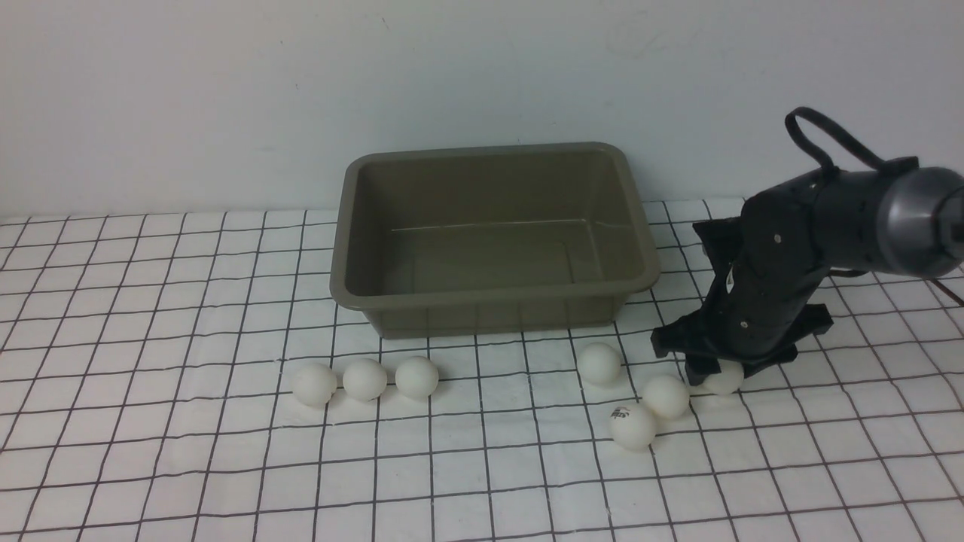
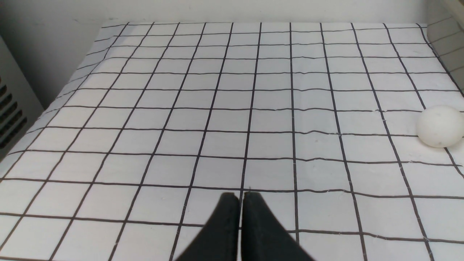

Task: Put the table tennis balls into the box on the white checkered tablecloth.
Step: 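Reach for and grasp a ping pong ball on the table, then release the ping pong ball into the bin and lift the gripper away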

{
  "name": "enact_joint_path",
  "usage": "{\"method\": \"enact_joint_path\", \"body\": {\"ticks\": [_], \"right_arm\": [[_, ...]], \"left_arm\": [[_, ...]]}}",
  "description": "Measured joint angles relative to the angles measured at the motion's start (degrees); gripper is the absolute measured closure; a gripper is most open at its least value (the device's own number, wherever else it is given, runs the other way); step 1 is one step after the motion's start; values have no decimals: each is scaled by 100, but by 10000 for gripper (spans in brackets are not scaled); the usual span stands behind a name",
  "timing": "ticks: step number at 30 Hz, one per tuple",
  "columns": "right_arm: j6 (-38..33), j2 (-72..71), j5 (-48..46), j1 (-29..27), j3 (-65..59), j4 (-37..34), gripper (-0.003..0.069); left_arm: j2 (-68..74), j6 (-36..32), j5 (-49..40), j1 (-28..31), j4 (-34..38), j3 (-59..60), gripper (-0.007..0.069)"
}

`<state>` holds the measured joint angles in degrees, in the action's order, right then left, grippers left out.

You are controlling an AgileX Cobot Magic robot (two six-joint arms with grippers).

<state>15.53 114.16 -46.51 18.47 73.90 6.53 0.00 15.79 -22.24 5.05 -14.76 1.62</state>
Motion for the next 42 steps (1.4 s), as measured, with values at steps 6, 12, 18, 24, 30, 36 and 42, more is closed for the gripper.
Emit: {"method": "enact_joint_path", "body": {"ticks": [6,12,18,24,30,36,42], "right_arm": [[-193,0,-642,0,538,141,296],[-469,-5,-1596,5,1863,152,296],[-718,-5,-1772,5,2832,-223,296],[-1307,232,-1487,128,3539,-1292,296],[-1758,927,-1306,397,3632,-1643,293],[-1949,1076,-1118,445,3642,-1745,210],[-1969,1057,-1752,445,4072,-1711,172]], "left_arm": [[0,0,0,0,0,0,629],[0,0,0,0,0,0,629],[0,0,0,0,0,0,629],[0,0,0,0,0,0,629],[0,0,0,0,0,0,629],[0,0,0,0,0,0,629],[0,0,0,0,0,0,629]]}}
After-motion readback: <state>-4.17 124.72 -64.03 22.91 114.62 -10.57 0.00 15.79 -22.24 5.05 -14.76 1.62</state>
